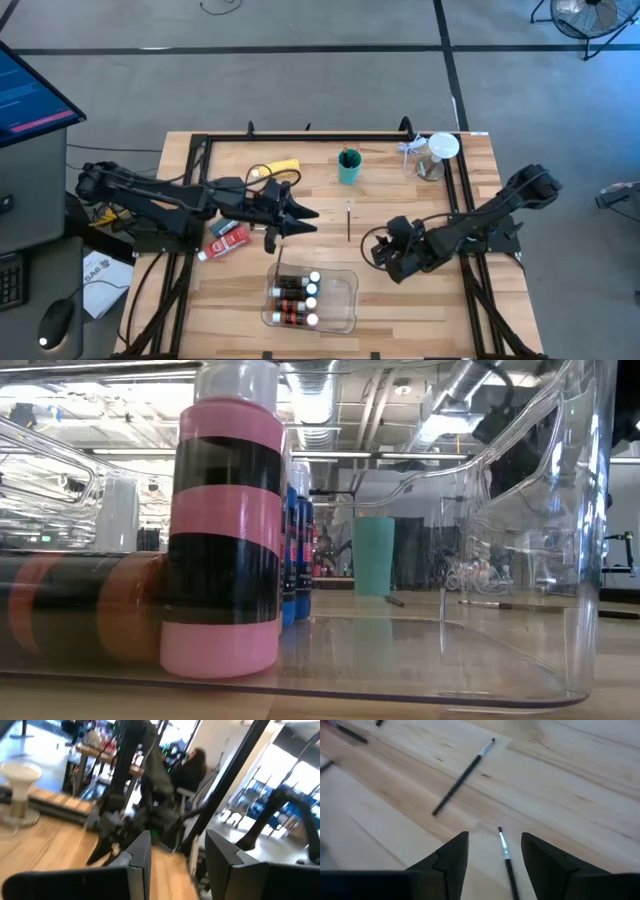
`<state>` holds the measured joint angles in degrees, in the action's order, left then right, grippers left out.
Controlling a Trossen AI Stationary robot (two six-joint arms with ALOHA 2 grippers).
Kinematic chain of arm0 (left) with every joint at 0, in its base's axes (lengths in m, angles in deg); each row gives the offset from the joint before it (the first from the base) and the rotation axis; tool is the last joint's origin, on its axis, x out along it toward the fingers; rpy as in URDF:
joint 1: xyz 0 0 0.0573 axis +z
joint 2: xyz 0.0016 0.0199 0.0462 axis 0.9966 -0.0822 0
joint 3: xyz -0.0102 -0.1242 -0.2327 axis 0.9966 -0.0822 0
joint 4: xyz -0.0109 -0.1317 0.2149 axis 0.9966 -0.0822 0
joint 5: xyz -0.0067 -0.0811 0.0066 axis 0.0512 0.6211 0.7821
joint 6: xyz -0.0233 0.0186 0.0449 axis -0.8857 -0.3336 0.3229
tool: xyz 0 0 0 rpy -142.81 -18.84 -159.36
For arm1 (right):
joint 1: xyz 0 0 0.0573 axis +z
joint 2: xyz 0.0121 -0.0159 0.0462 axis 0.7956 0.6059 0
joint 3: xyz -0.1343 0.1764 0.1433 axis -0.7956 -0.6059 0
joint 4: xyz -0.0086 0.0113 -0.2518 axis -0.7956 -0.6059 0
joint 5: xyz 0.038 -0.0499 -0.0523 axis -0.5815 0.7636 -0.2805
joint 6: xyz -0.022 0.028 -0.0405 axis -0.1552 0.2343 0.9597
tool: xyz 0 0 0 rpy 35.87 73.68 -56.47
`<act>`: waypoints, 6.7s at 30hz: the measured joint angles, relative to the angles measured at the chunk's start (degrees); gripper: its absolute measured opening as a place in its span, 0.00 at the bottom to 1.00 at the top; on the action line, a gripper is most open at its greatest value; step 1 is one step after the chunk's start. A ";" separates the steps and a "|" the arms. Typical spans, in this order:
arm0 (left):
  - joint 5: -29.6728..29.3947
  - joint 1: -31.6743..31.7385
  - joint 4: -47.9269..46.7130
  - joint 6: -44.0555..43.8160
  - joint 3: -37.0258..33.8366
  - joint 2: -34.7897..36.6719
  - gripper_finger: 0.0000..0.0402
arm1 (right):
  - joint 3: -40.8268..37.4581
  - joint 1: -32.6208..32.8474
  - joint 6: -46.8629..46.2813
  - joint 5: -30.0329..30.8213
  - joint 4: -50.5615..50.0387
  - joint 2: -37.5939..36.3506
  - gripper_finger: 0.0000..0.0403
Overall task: Pick & Place Paint Supplies
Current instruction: Put the silver paint brush into the green cup
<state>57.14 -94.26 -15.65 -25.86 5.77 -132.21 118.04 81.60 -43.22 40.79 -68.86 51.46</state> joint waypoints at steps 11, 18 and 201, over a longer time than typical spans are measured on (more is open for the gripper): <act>-2.50 6.13 -0.42 3.07 -13.84 9.72 0.23 | -0.25 -0.22 9.63 -3.18 1.97 2.19 0.42; -3.04 10.16 -0.12 1.62 -20.60 17.39 0.23 | -3.47 -1.44 14.52 -1.42 8.50 2.19 0.39; -2.46 19.42 21.87 -26.59 -25.28 24.26 0.23 | 11.04 -26.27 49.95 -2.88 42.81 -22.22 0.34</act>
<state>54.68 -74.84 6.23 -52.44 -19.51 -107.95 129.08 55.33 6.73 37.91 -26.05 29.24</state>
